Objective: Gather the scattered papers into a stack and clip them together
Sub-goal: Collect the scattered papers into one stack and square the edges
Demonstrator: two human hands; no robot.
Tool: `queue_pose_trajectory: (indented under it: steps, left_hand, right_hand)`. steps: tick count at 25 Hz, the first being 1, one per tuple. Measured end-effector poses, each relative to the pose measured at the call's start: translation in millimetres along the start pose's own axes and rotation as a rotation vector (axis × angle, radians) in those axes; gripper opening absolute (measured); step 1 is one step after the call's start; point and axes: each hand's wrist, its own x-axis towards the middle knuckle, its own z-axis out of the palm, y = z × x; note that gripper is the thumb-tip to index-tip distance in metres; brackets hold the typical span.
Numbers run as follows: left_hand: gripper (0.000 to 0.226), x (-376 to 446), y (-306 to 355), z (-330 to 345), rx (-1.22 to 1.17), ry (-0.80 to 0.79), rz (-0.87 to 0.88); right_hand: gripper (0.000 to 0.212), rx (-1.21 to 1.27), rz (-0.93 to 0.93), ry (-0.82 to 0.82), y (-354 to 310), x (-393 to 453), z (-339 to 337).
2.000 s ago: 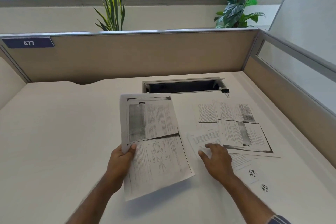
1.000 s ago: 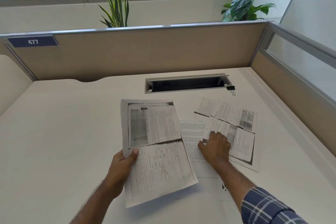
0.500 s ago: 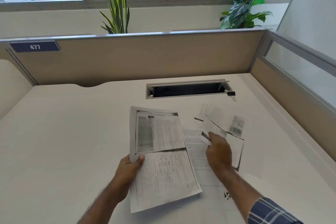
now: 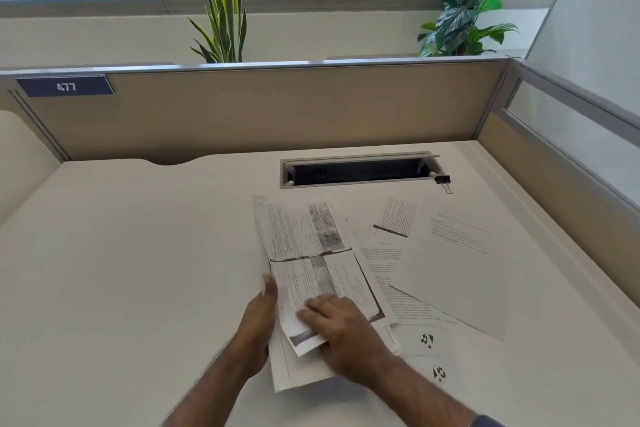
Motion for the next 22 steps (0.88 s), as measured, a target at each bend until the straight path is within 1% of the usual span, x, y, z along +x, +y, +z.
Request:
queue_pose_trajectory:
  steps: [1, 5, 7, 8, 9, 10, 12, 13, 14, 15, 16, 17, 19, 22]
  left_hand:
    - [0.062, 0, 0, 0, -0.021, -0.019, 0.006]
    - [0.039, 3, 2, -2, -0.016, 0.024, 0.054]
    - [0.030, 3, 3, -4, -0.014, 0.037, 0.058]
    - [0.027, 3, 5, -4, -0.019, 0.036, 0.057]
    - [0.026, 2, 8, -4, -0.023, 0.036, 0.055]
    - [0.024, 0, 12, -5, -0.021, 0.034, 0.056]
    - [0.022, -4, 21, -6, -0.005, 0.015, 0.060]
    - [0.022, -6, 27, -6, 0.005, -0.008, 0.062]
    - [0.024, -9, 33, -6, 0.015, -0.041, 0.065]
    - [0.029, -12, 39, -6, 0.022, -0.078, 0.067]
    - [0.033, -16, 45, -6, 0.027, -0.119, 0.068]
    - [0.035, -19, 50, -6, 0.031, -0.162, 0.066]
    - [0.033, -23, 60, -5, 0.034, -0.244, 0.052]
    - [0.031, -26, 69, -3, 0.047, -0.288, 0.018]
  right_hand:
    - [0.047, 0.019, 0.014, -0.021, -2, 1, -2]
    - [0.047, 0.173, 0.041, -0.115, -2, 1, -13]
    - [0.055, 0.301, 0.097, -0.156, 2, 0, -22]
    - [0.059, 0.377, 0.158, -0.149, 6, 0, -26]
    - [0.059, 0.460, 0.249, -0.100, 11, 2, -29]
    - [0.055, 0.531, 0.374, -0.010, 18, 5, -32]
    - [0.046, 0.617, 0.693, 0.161, 33, 12, -37]
    - [0.047, 0.680, 0.851, 0.187, 41, 15, -41]
    - [0.051, 0.779, 0.987, 0.171, 48, 18, -44]
    - [0.057, 0.905, 1.091, 0.130, 56, 19, -47]
    - [0.060, 1.061, 1.146, 0.073, 61, 20, -50]
    - [0.059, 1.233, 1.161, 0.016, 64, 19, -53]
    - [0.048, 1.529, 1.144, -0.062, 64, 14, -61]
    - [0.040, 1.780, 1.082, -0.106, 62, 6, -66]
